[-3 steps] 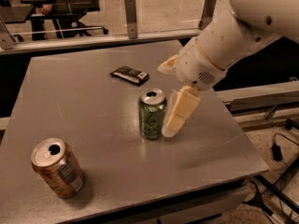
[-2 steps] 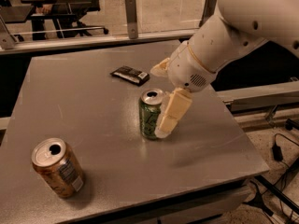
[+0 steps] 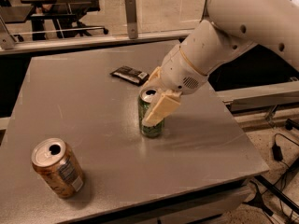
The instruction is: Move green can near orange can
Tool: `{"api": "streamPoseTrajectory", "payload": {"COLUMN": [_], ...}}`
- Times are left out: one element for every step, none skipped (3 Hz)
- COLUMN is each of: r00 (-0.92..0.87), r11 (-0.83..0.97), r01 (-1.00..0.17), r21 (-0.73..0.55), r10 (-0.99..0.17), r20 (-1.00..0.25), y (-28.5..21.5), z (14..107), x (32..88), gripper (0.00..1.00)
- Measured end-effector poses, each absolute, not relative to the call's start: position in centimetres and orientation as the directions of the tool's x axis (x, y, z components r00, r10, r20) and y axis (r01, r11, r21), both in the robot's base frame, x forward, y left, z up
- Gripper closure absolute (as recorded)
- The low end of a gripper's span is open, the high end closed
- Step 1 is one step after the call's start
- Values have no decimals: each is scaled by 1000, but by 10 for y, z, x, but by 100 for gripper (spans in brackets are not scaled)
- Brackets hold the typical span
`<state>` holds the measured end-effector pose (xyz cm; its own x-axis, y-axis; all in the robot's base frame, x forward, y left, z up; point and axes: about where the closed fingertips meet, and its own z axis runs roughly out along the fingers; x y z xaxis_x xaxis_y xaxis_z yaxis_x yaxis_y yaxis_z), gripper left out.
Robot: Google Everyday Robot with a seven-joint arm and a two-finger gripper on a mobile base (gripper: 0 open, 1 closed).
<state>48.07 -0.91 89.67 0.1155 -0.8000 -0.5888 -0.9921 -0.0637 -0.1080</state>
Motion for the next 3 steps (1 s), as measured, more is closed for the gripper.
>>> {"api": "streamPoseTrajectory", "payload": {"r00": [143,177,222], "r11": [-94,-136,-228], "r01": [-989,-984,-970], "r21": [-111,-113,-81], "r10": [-780,-752,-704], "r20": [-609,-635,-674], "y": [-3,10,47], "z": [910,926,934], "x": [476,465,430], "gripper": [72,100,100]}}
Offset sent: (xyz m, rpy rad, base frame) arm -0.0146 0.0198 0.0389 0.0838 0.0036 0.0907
